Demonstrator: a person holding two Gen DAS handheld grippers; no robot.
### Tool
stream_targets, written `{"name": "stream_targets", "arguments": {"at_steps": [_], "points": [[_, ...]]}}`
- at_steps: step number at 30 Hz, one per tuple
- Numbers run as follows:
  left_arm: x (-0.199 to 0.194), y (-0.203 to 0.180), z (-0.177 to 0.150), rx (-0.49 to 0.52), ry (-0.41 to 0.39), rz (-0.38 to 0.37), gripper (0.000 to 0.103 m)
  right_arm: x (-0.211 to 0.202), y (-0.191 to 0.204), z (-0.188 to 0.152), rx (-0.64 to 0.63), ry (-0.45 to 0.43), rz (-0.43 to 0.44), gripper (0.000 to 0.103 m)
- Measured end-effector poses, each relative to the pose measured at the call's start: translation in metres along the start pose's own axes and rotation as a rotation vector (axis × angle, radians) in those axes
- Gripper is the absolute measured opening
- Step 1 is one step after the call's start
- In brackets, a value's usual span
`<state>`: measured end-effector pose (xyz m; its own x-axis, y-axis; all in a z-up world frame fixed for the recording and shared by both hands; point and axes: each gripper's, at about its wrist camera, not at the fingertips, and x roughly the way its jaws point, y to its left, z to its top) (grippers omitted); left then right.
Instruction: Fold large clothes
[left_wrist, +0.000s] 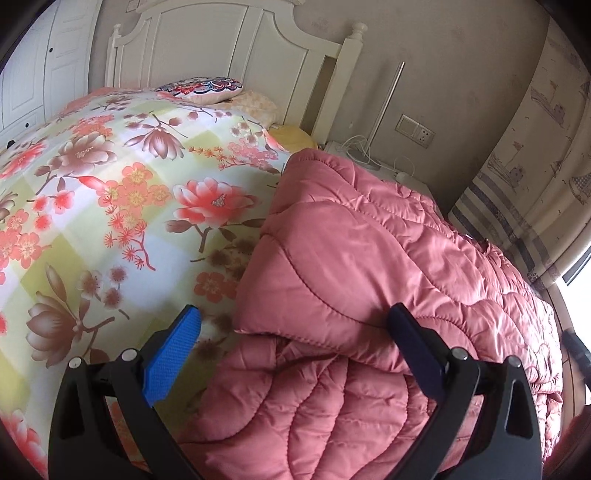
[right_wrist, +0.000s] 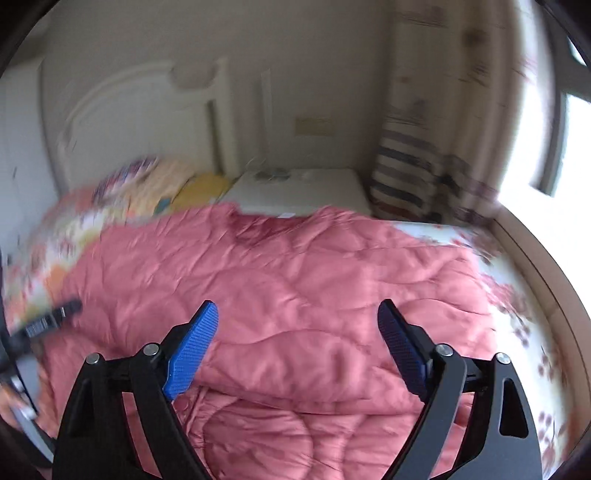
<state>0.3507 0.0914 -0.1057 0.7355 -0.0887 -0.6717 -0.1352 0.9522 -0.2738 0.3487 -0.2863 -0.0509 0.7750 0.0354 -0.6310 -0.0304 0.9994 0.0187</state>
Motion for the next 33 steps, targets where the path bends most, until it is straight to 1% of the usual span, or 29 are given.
{"name": "stream_targets", "arguments": {"at_steps": [2, 3, 4, 6, 8, 9, 11, 12, 14, 15, 17, 18, 19, 21, 23, 24, 26, 28, 30, 32, 33], "points": [[-0.006, 0.001, 0.000, -0.007, -0.028, -0.003, 0.100, 0.026, 0.006, -0.010, -0.029, 0.081, -0.029, 0.082], [-0.012, 0.002, 0.000, -0.011, -0.058, -0.007, 0.100, 0.037, 0.006, -0.017, -0.028, 0.120, -0.039, 0.083], [-0.016, 0.002, 0.000, -0.012, -0.082, -0.010, 0.100, 0.049, 0.002, -0.024, -0.001, 0.147, -0.023, 0.083], [-0.032, -0.003, 0.001, 0.005, -0.156, -0.004, 0.100, 0.048, -0.007, -0.022, 0.037, 0.148, 0.000, 0.085], [-0.047, -0.015, 0.004, 0.051, -0.211, -0.021, 0.100, 0.049, -0.005, -0.024, 0.028, 0.149, -0.010, 0.086], [-0.054, -0.026, 0.007, 0.089, -0.233, -0.037, 0.100, 0.049, -0.002, -0.026, 0.019, 0.149, -0.018, 0.086], [-0.060, -0.047, 0.011, 0.176, -0.247, -0.055, 0.100, 0.048, 0.000, -0.028, 0.002, 0.145, -0.033, 0.086], [-0.058, -0.058, 0.013, 0.225, -0.236, -0.061, 0.101, 0.048, 0.000, -0.028, 0.001, 0.144, -0.034, 0.086], [-0.043, -0.072, 0.016, 0.292, -0.171, -0.073, 0.101, 0.051, -0.002, -0.027, 0.006, 0.144, -0.030, 0.086], [-0.024, -0.076, 0.016, 0.314, -0.097, -0.065, 0.101, 0.051, -0.003, -0.027, 0.008, 0.144, -0.028, 0.087], [0.009, -0.073, 0.012, 0.296, 0.028, -0.034, 0.101, 0.051, -0.003, -0.030, 0.008, 0.144, -0.029, 0.087], [0.021, -0.068, 0.010, 0.282, 0.075, -0.025, 0.101, 0.051, -0.004, -0.030, 0.008, 0.143, -0.027, 0.087], [0.030, -0.065, 0.007, 0.278, 0.101, -0.023, 0.101, 0.051, -0.003, -0.030, 0.008, 0.143, -0.021, 0.087], [0.023, -0.071, 0.010, 0.302, 0.081, -0.013, 0.101, 0.051, -0.001, -0.029, 0.009, 0.142, -0.021, 0.087], [0.016, -0.076, 0.018, 0.315, 0.072, -0.036, 0.101, 0.052, -0.002, -0.030, 0.012, 0.144, -0.015, 0.088], [0.012, -0.078, 0.025, 0.313, 0.058, -0.047, 0.101, 0.052, -0.003, -0.030, 0.016, 0.144, -0.011, 0.088], [0.009, -0.079, 0.040, 0.303, 0.029, -0.034, 0.101, 0.052, -0.003, -0.030, 0.021, 0.145, -0.005, 0.088], [0.015, -0.077, 0.053, 0.276, 0.027, -0.020, 0.101, 0.052, -0.005, -0.030, 0.026, 0.145, 0.001, 0.088], [0.030, -0.072, 0.062, 0.252, 0.062, -0.009, 0.101, 0.051, -0.006, -0.030, 0.032, 0.144, 0.008, 0.088], [0.065, -0.064, 0.060, 0.229, 0.157, 0.048, 0.101, 0.051, -0.008, -0.030, 0.038, 0.144, 0.017, 0.088], [0.075, -0.061, 0.058, 0.225, 0.182, 0.068, 0.101, 0.051, -0.009, -0.029, 0.039, 0.144, 0.021, 0.088]]}}
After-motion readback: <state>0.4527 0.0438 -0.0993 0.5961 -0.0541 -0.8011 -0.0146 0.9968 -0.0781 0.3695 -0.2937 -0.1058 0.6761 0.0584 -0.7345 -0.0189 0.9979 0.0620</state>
